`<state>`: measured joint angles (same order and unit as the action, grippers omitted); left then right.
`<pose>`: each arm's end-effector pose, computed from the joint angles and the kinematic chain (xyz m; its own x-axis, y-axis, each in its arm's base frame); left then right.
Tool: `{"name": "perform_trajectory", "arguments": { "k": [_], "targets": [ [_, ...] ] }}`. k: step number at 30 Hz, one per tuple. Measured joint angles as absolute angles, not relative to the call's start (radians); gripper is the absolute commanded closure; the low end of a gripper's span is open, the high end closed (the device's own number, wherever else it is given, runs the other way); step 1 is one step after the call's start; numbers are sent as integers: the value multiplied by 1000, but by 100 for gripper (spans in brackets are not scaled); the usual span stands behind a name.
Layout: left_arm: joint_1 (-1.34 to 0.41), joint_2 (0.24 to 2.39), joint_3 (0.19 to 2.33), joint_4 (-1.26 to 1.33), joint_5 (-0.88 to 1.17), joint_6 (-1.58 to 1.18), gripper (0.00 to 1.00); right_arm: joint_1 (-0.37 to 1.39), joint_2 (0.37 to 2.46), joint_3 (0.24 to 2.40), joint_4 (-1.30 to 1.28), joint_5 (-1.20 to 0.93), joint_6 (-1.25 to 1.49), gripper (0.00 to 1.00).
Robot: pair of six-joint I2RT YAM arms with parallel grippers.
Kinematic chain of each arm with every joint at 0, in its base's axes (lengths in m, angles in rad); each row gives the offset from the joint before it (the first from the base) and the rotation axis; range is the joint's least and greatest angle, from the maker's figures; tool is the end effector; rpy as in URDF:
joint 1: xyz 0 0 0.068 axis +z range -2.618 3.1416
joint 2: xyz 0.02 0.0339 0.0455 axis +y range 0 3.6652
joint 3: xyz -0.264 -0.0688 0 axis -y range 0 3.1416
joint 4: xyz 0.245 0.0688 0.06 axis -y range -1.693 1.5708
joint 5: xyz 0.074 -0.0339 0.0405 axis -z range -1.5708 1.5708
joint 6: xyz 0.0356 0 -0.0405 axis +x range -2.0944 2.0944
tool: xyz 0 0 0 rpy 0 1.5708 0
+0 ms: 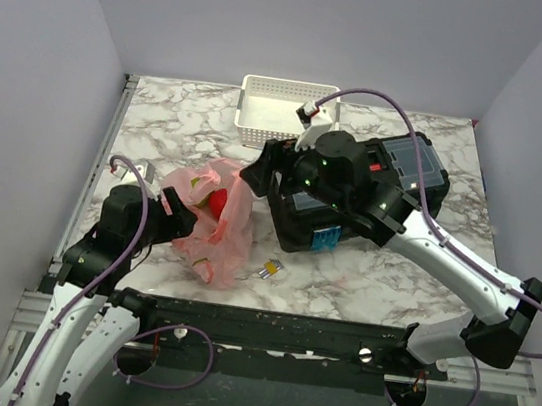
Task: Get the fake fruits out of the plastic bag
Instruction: Adjust the plastic bag at the center of the board.
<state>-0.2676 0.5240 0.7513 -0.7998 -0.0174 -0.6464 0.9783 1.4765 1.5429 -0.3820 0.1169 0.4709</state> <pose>0.1050 -0.0281 0.2999 -0.5678 -0.4688 -0.6766 -0.1149 0.8591 -0.4988 0.1931 0.2794 0.4185 -0.5002 0.0639 -0.8636 -0.6004 0.6930 0.3990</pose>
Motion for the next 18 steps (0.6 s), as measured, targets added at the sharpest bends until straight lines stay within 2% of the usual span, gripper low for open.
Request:
{"name": "perform_trajectory", "arguments": {
  "k": [7, 10, 12, 14, 18],
  "targets": [
    [-268, 525, 783, -787, 96, -578, 7, 973, 1400, 1355, -271, -15, 505, 3],
    [-269, 541, 822, -787, 139, -540, 7, 974, 1399, 1249, -184, -113, 538, 3],
    [-271, 572, 846, -783, 155, -518, 10, 974, 1399, 1189, -125, -169, 564, 4],
    [-273, 608, 858, -785, 157, -511, 10, 974, 1400, 1151, -74, -197, 583, 16],
    [-277, 663, 863, -793, 145, -508, 4, 984, 1400, 1113, 4, -191, 613, 51]
  ]
}}
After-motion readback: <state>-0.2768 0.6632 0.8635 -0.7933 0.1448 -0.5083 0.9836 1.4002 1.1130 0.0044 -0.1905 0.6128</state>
